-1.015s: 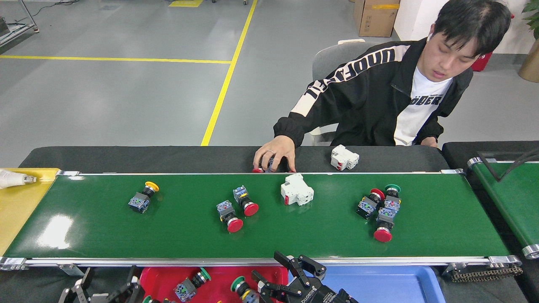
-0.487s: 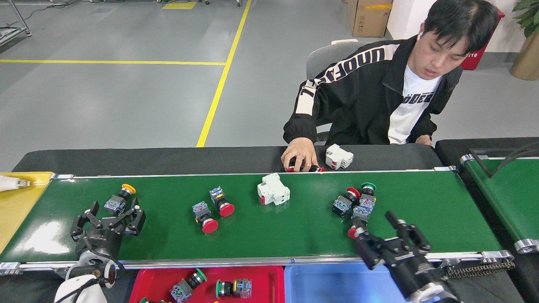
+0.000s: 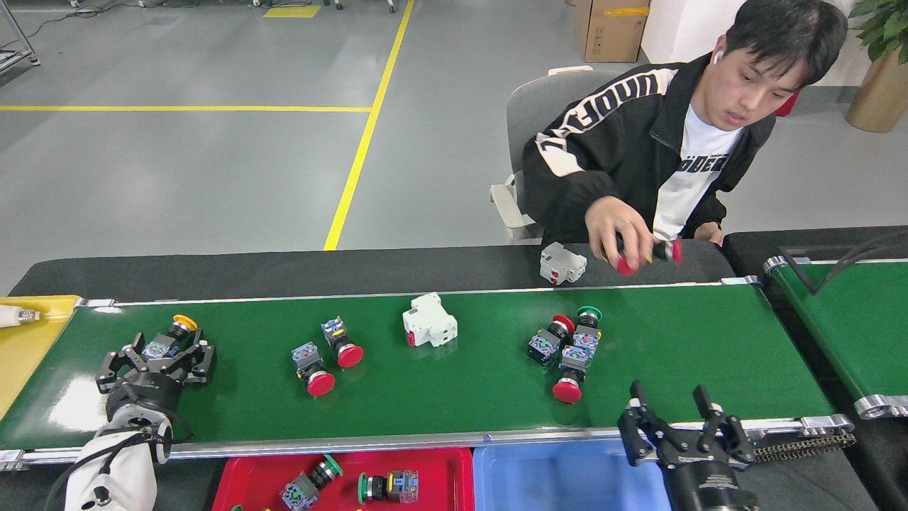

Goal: Pick switch part from conveyor to tray

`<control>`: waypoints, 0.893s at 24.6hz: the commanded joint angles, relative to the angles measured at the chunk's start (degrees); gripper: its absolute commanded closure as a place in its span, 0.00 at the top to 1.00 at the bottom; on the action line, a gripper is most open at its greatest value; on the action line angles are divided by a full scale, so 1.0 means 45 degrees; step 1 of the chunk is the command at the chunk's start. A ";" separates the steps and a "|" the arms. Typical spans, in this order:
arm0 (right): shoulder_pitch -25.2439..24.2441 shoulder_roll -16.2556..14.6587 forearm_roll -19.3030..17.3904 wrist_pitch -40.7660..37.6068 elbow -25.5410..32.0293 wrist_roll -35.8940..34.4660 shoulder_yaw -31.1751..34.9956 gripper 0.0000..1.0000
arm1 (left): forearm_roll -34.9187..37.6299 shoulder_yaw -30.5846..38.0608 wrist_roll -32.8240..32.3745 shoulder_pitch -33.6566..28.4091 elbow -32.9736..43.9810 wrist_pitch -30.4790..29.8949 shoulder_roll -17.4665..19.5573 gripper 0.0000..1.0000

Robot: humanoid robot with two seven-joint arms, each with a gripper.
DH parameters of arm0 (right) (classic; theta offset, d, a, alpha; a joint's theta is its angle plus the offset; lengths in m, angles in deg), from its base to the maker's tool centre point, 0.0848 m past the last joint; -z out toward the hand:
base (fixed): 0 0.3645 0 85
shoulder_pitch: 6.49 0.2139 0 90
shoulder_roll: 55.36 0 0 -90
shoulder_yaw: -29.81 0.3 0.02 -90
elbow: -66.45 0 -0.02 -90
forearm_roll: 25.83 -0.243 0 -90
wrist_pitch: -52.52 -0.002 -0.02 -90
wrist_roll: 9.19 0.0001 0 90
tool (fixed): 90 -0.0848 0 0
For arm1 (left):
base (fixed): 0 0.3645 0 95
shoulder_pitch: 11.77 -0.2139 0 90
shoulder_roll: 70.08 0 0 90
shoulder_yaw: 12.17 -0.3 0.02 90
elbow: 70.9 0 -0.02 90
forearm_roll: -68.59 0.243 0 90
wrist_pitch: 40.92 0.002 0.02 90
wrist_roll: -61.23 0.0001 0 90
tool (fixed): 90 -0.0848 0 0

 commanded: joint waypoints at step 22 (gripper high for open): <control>0.3055 0.0163 -0.0975 0.2510 -0.3532 0.0422 -0.1895 0.16 | -0.0555 -0.3685 -0.0152 -1.0701 1.4401 -0.2421 -0.0359 0.52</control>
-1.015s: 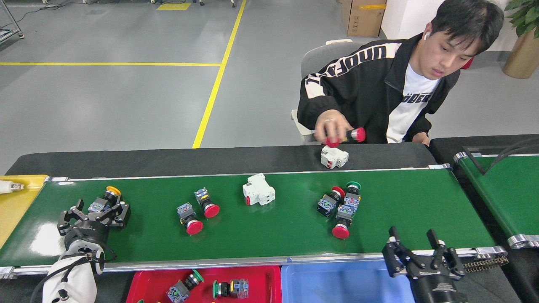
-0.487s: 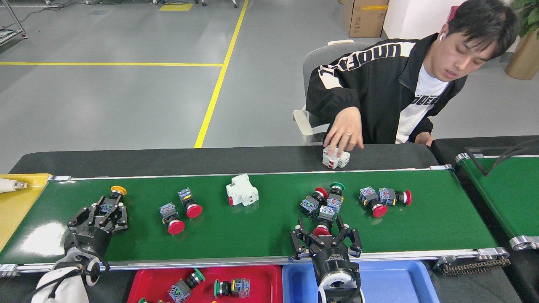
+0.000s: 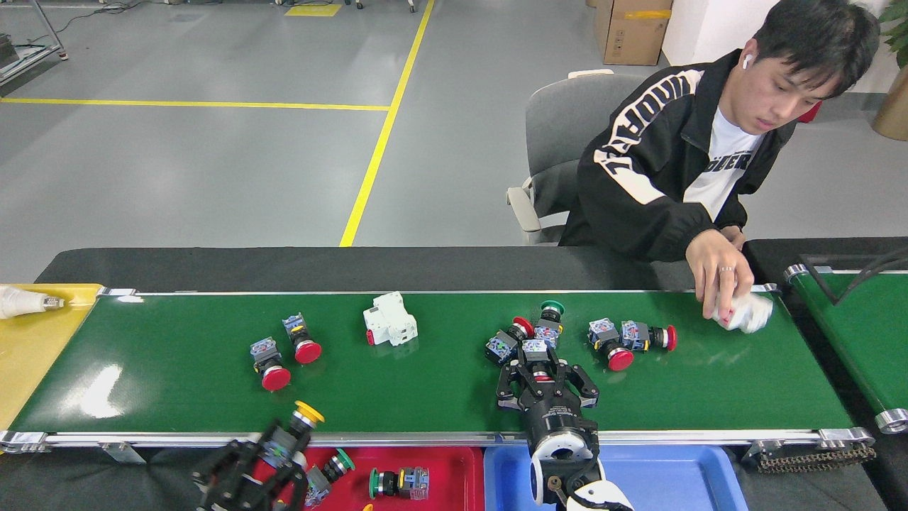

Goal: Pick switch part from conveyor to tray

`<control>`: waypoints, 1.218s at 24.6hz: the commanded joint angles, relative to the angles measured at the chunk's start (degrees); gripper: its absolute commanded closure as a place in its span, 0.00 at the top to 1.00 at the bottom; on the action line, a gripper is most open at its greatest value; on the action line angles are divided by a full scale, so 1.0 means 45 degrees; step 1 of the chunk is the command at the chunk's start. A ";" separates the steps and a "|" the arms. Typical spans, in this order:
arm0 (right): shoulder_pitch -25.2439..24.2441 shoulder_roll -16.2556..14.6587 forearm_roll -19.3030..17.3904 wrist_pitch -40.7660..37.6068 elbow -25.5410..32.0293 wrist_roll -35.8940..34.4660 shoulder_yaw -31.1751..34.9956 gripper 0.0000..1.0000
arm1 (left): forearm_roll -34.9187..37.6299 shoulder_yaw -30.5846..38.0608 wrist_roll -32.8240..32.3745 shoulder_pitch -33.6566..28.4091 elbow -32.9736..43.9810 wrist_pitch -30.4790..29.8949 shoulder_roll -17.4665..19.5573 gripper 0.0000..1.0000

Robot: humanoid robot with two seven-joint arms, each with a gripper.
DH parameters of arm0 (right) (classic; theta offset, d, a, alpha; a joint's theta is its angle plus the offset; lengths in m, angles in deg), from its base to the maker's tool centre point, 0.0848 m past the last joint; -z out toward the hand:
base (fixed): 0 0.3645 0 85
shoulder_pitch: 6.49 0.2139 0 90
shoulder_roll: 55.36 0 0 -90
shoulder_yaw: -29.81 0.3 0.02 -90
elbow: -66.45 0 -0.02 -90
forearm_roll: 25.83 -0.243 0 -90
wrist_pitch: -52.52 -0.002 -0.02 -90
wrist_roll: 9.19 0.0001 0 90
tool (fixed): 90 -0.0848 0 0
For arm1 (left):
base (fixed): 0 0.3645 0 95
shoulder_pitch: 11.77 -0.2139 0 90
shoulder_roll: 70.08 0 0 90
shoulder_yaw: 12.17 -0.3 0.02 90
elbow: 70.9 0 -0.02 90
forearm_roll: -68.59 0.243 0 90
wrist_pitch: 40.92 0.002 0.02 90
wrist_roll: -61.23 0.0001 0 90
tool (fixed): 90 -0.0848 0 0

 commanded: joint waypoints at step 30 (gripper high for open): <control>-0.4944 -0.1695 -0.0080 -0.4526 0.6031 0.0048 0.5095 0.99 | 0.1522 0.6097 -0.1632 0.5839 -0.5517 0.3230 -0.2359 1.00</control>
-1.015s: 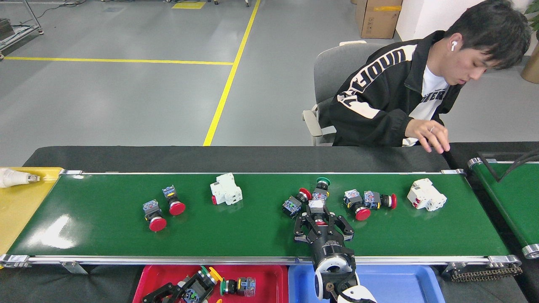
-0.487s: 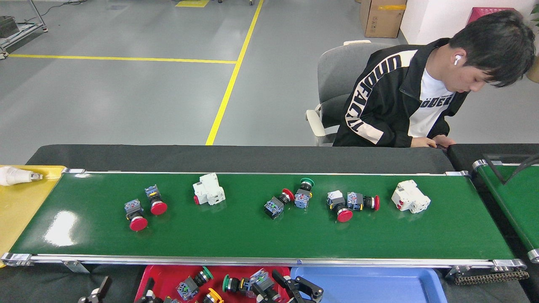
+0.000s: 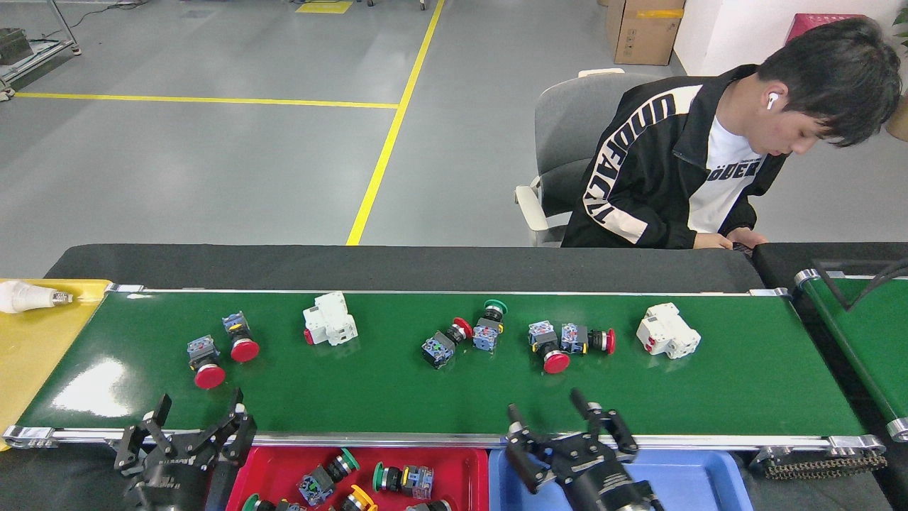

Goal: Pick switch part from conveyor to tray

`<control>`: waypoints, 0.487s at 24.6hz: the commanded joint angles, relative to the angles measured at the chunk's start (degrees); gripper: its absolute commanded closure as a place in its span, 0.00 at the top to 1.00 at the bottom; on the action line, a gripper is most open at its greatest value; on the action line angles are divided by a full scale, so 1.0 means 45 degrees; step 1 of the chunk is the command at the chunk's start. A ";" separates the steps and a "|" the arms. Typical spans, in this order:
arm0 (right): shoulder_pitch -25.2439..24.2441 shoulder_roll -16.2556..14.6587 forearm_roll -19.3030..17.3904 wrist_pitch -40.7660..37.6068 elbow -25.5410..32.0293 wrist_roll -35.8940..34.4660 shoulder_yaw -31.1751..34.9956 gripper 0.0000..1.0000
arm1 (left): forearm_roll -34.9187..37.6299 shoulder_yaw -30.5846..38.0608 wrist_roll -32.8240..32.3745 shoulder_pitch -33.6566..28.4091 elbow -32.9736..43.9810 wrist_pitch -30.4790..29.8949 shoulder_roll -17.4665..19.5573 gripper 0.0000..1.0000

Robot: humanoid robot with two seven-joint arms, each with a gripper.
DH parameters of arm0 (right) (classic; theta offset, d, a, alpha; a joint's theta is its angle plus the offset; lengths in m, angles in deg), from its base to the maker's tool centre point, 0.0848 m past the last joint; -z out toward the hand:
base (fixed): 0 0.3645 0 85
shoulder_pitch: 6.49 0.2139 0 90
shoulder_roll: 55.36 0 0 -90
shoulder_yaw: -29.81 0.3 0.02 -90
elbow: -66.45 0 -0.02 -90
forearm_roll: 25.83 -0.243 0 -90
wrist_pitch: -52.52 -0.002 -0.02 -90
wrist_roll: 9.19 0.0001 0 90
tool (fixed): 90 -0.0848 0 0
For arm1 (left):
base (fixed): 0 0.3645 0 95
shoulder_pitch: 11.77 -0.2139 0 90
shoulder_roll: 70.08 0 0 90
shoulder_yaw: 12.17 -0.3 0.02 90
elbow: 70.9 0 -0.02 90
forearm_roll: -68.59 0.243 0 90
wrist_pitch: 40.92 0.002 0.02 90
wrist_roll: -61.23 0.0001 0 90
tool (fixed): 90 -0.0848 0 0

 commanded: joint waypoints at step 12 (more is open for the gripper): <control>0.0518 -0.0003 0.0182 0.0271 -0.0729 -0.1687 0.0619 0.98 | -0.0172 -0.1183 0.0943 0.4700 -0.7965 0.0253 0.2885 0.16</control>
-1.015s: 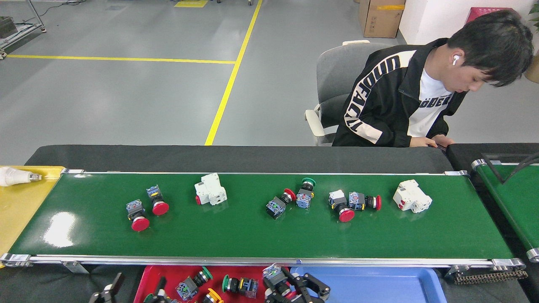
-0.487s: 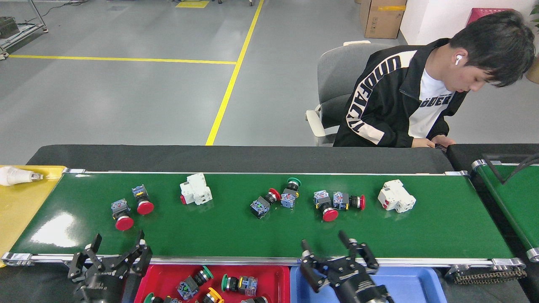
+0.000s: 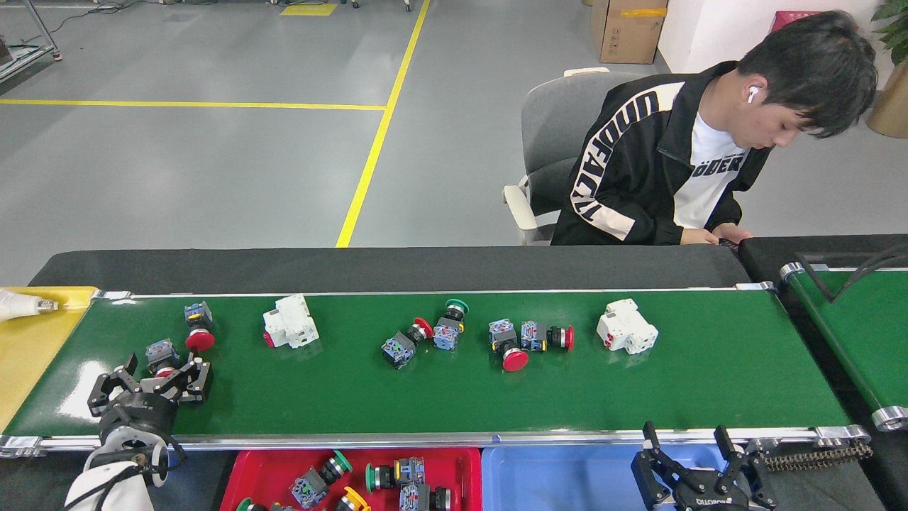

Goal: Pick switch part from conveyor to tray

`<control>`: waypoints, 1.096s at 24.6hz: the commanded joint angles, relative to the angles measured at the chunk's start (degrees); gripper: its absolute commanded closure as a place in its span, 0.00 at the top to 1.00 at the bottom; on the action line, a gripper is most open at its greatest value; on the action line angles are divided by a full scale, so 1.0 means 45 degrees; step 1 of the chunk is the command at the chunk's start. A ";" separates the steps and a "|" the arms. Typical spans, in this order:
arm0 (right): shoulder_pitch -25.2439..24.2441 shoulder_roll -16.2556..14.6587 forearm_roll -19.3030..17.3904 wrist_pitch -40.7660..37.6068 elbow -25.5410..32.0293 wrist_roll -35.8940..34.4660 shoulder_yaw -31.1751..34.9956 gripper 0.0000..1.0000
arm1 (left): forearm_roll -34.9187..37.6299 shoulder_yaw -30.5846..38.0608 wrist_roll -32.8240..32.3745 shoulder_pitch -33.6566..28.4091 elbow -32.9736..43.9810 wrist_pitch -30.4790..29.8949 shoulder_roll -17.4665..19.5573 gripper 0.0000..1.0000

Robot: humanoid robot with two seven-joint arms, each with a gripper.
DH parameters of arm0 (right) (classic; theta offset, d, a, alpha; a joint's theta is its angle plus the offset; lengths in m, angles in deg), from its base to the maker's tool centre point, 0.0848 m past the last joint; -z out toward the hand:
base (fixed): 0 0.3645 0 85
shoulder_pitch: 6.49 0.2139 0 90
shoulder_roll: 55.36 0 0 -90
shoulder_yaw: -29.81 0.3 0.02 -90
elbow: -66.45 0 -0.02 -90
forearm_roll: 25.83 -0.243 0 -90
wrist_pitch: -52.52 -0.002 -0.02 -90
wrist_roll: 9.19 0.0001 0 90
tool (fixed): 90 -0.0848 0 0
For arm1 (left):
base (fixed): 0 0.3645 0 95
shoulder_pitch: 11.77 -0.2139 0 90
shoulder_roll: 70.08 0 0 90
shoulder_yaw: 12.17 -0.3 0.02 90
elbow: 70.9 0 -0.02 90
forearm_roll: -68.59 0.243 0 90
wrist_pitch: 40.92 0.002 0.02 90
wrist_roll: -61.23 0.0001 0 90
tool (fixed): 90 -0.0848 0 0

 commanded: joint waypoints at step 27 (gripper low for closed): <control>0.8001 0.1842 0.0590 0.1931 -0.9771 0.0582 -0.3421 0.80 | -0.1692 -0.3960 0.0659 -0.9897 1.2962 -0.3983 -0.0772 1.00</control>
